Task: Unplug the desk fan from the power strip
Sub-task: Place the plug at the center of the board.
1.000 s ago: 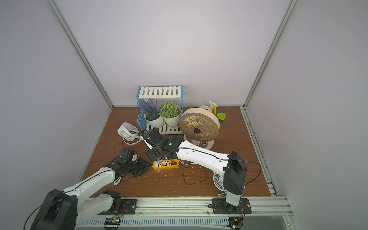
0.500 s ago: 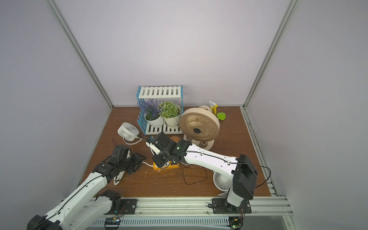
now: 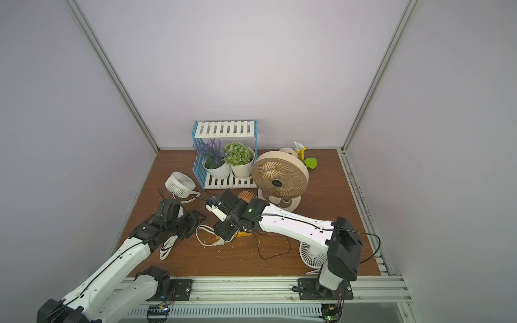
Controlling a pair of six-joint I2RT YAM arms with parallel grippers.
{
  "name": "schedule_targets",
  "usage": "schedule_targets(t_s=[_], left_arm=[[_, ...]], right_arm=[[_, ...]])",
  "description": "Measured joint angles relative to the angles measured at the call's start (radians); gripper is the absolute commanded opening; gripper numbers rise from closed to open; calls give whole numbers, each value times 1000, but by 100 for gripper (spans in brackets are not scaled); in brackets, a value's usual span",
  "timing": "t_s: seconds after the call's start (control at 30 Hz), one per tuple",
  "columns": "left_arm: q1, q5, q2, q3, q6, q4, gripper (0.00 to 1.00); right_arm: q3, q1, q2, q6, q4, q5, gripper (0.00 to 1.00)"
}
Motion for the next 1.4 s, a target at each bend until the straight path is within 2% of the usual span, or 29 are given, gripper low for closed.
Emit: schedule_targets(t_s=[0.23, 0.4, 0.57, 0.67, 0.83, 1.0, 1.23, 1.4], left_arm=[[-8, 3, 66, 119, 174, -31, 71], [-9, 7, 62, 189, 293, -51, 72], [-15, 45, 60, 222, 383, -83, 72], [-73, 49, 60, 243, 448, -91, 71], [-253, 37, 75, 278, 618, -98, 75], [-297, 56, 138, 311, 752, -154, 78], [-311, 62, 184, 320, 780, -184, 80], [-313, -19, 162, 309, 693, -122, 83]], right_arm=[[29, -100, -204, 48, -2, 118, 68], [-75, -211, -364, 156, -14, 182, 75], [-214, -222, -389, 261, -80, 228, 75], [-262, -232, -394, 313, -148, 261, 74], [-273, -287, -416, 359, -232, 275, 74], [-268, -332, -421, 356, -296, 278, 74], [-278, -426, -486, 353, -341, 278, 74], [-417, -455, -488, 441, -312, 269, 70]])
